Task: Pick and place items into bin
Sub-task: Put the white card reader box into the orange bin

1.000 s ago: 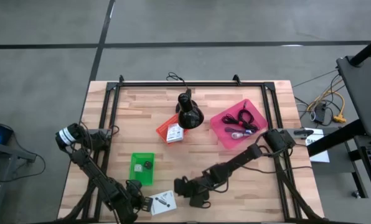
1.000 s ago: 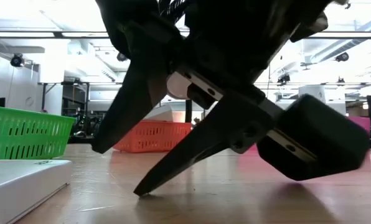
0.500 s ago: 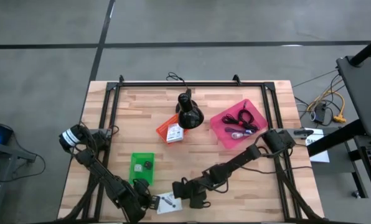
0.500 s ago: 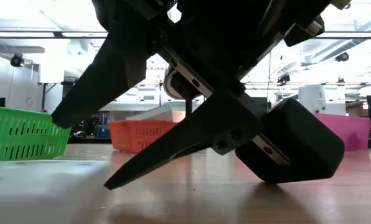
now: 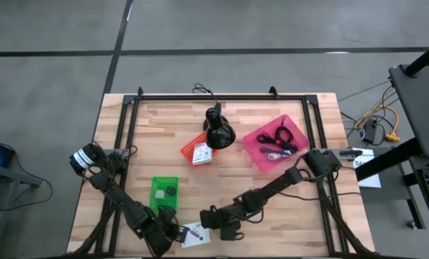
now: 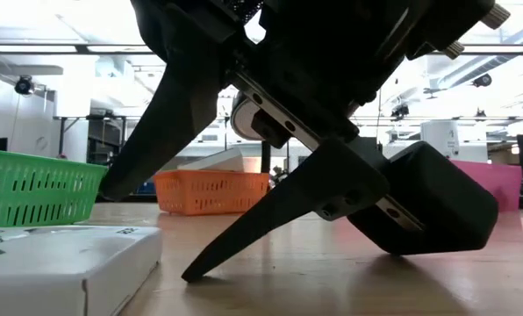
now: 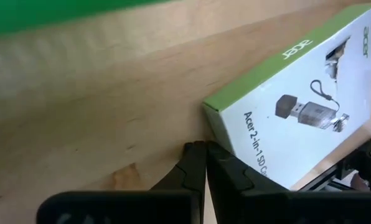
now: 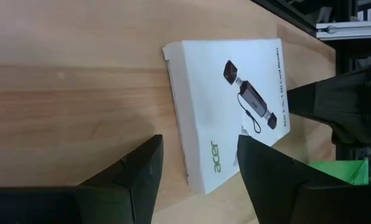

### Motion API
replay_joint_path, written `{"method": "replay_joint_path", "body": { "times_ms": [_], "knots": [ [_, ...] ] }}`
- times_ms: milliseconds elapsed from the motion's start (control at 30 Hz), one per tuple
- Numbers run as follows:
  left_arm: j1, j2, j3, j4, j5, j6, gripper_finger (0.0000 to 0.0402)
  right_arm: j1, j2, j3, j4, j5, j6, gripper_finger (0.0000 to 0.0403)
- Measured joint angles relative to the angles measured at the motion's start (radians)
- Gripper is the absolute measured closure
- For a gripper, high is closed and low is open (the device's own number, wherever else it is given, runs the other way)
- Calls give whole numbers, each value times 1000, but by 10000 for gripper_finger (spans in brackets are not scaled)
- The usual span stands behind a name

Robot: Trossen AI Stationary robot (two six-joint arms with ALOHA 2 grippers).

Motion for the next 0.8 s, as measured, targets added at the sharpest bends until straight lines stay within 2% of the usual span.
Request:
{"method": "replay_joint_path", "body": {
  "times_ms": [367,800],
  "knots": [
    [2,-33,0,13,0,86,401,-1,0,-2,7,0,13,207],
    [-4,-89,4,-46,7,112,401,-4,2,-4,7,2,32,207]
  ]
}}
